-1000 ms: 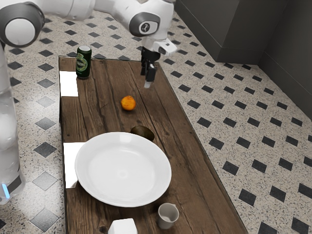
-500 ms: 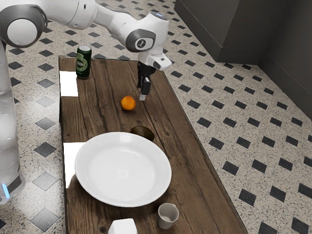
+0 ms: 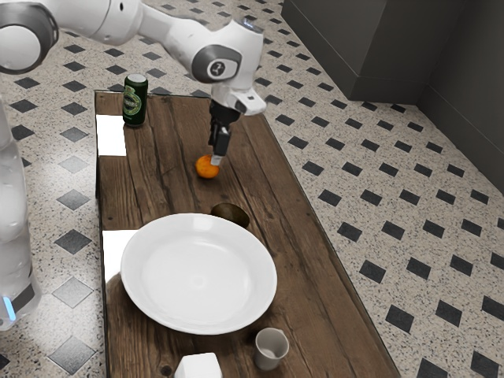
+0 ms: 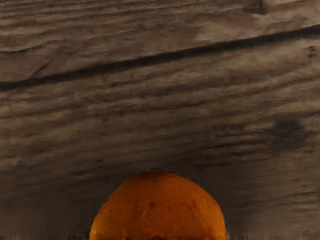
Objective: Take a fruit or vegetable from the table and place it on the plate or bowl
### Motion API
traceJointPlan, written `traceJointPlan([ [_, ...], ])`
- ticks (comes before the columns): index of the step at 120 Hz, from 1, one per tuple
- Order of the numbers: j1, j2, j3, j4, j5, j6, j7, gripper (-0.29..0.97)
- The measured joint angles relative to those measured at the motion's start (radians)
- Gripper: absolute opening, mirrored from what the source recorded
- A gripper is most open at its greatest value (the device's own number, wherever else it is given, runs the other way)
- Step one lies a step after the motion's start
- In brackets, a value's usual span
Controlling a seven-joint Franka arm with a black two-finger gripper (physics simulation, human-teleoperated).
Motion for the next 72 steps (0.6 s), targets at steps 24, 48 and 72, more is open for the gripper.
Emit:
traceJointPlan([
  [24, 0.0, 0.014, 0.0, -0.027, -0.001, -0.009, 0.005, 0.68],
  [48, 0.002, 0.036, 0.0, -0.041, -0.01, 0.005, 0.009, 0.68],
  [72, 0.005, 0.046, 0.0, -0.05, -0.019, 0.016, 0.012, 0.68],
])
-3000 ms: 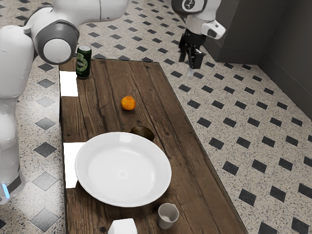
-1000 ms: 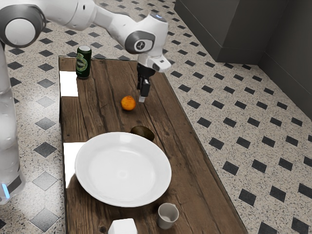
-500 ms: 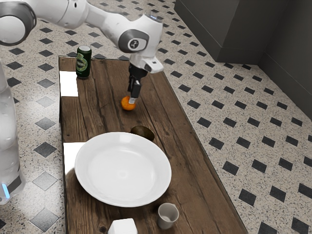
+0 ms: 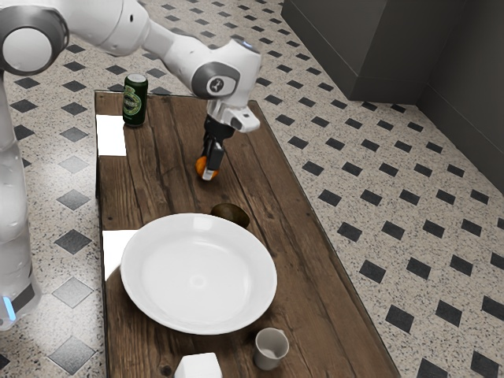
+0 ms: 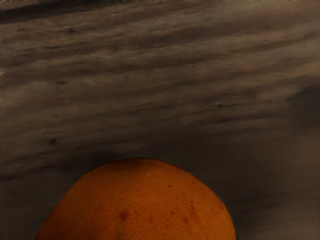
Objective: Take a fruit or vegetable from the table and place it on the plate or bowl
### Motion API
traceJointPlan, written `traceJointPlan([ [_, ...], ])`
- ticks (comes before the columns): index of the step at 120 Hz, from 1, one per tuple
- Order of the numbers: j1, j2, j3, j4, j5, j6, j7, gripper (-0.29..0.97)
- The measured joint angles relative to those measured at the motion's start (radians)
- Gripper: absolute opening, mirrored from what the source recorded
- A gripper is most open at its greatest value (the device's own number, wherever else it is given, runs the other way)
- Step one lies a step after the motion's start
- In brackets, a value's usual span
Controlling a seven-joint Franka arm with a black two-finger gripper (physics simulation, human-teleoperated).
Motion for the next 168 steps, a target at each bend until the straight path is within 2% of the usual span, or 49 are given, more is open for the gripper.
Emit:
traceJointPlan([
  [8, 0.0, 0.001, 0.0, -0.001, -0.003, 0.002, 0.001, 0.63],
  [21, 0.0, 0.001, 0.012, -0.001, -0.01, 0.004, 0.001, 0.44],
  [29, 0.003, 0.001, 0.015, -0.001, -0.01, 0.005, 0.0, 0.37],
  [66, 0.001, -0.01, 0.015, 0.01, -0.008, 0.006, -0.003, 0.34],
  [88, 0.002, -0.027, 0.003, 0.105, -0.006, -0.011, -0.005, 0.3],
  [104, -0.003, -0.05, -0.085, 0.17, -0.008, -0.046, -0.013, 0.3],
  [137, -0.009, -0.091, -0.293, 0.178, -0.037, -0.118, -0.05, 0.3],
  [168, -0.012, -0.103, -0.538, 0.177, -0.085, -0.163, -0.111, 0.29],
])
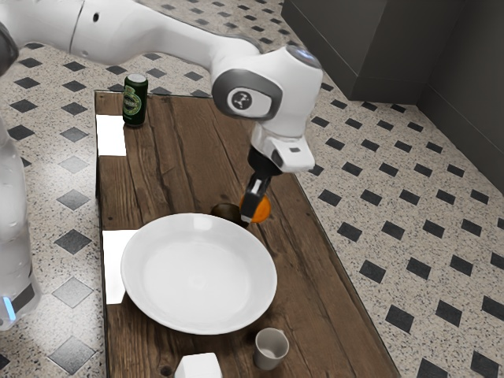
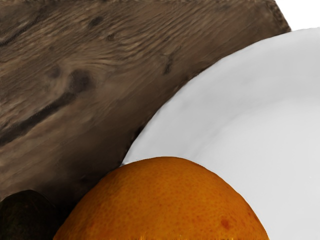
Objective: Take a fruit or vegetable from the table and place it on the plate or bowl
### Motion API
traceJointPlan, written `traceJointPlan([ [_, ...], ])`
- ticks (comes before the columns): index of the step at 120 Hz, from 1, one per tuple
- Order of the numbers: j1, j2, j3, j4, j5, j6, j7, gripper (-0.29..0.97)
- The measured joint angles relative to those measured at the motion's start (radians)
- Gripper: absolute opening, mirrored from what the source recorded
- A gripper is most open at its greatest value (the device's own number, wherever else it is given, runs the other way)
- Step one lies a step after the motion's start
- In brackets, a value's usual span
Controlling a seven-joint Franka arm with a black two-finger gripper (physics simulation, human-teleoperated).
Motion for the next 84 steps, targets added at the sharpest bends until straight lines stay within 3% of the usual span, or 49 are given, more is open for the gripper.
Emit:
traceJointPlan([
  [25, -0.003, -0.059, -0.125, -0.009, -0.044, -0.044, -0.081, 0.29],
  [54, -0.002, -0.125, -0.14, -0.12, -0.09, -0.083, -0.16, 0.28],
  [67, -0.002, -0.125, -0.131, -0.12, -0.114, -0.089, -0.184, 0.49],
  [84, -0.002, -0.124, -0.115, -0.1, -0.137, -0.091, -0.207, 0.61],
])
